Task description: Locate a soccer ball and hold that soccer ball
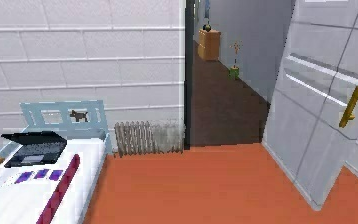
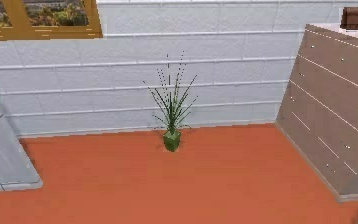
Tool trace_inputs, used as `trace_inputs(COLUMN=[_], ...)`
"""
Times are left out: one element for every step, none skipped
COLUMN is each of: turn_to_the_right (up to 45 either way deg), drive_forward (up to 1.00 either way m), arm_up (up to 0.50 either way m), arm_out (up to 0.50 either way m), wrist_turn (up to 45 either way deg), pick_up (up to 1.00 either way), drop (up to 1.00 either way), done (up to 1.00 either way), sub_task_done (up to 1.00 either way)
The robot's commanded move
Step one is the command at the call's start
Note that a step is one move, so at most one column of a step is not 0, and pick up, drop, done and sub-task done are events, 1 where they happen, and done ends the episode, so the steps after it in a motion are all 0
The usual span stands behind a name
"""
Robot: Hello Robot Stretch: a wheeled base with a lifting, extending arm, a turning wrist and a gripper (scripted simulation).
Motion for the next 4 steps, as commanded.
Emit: trace_inputs(turn_to_the_right=[0.0, 15.0, 0.0, 0.0], drive_forward=[0.10, 0.00, 1.00, 0.80], arm_up=[0.00, 0.00, 0.00, 0.00], arm_out=[0.00, 0.00, 0.00, 0.00], wrist_turn=[0.0, 0.0, 0.0, 0.0], pick_up=[0.00, 0.00, 0.00, 0.00], drop=[0.00, 0.00, 0.00, 0.00], done=[0.00, 0.00, 0.00, 0.00], sub_task_done=[0.00, 0.00, 0.00, 0.00])
